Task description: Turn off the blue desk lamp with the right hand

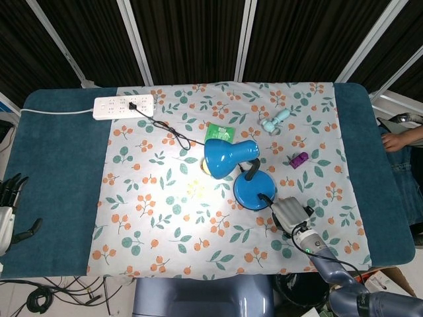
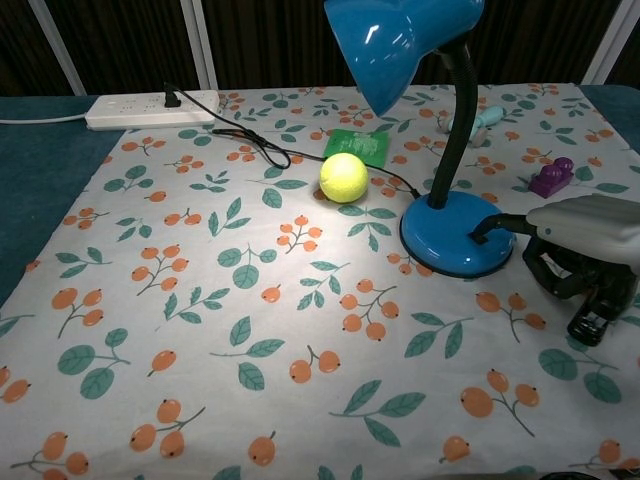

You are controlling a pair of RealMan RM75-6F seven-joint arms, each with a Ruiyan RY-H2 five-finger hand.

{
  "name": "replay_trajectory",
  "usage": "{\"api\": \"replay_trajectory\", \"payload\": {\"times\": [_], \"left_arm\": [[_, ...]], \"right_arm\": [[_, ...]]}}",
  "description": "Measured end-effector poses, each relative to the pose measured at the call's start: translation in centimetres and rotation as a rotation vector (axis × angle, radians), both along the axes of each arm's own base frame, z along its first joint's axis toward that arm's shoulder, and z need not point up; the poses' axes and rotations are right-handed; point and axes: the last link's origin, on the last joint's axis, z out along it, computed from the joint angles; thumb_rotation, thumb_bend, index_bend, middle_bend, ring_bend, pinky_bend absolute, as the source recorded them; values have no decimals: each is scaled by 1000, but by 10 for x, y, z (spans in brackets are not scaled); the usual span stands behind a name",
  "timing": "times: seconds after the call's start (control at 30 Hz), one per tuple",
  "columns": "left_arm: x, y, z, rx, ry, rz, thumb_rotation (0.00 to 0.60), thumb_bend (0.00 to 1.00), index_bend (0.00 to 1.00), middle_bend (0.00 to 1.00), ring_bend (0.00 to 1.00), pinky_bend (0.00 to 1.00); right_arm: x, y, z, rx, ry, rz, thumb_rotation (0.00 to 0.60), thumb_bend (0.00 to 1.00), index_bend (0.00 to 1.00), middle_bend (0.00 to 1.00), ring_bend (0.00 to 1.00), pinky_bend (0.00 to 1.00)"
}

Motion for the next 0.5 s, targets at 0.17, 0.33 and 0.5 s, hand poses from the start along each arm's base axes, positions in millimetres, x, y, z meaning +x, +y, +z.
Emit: {"api": "replay_trajectory", "payload": {"times": [0.17, 0.33, 0.5], "left_arm": [[0, 0, 0, 0, 0, 0, 600, 272, 0, 0, 0, 5], [0, 0, 0, -2, 1, 2, 600, 272, 0, 0, 0, 5], [0, 0, 0, -1, 2, 2, 600, 271, 0, 0, 0, 5]], "right_arm": [[0, 0, 0, -2, 1, 1, 600, 760, 117, 699, 784, 718], [-1, -1, 0, -1, 1, -3, 600, 759, 115, 699, 784, 718], [-2, 0, -1, 2, 6, -6, 600, 760, 116, 699, 784, 718]]}}
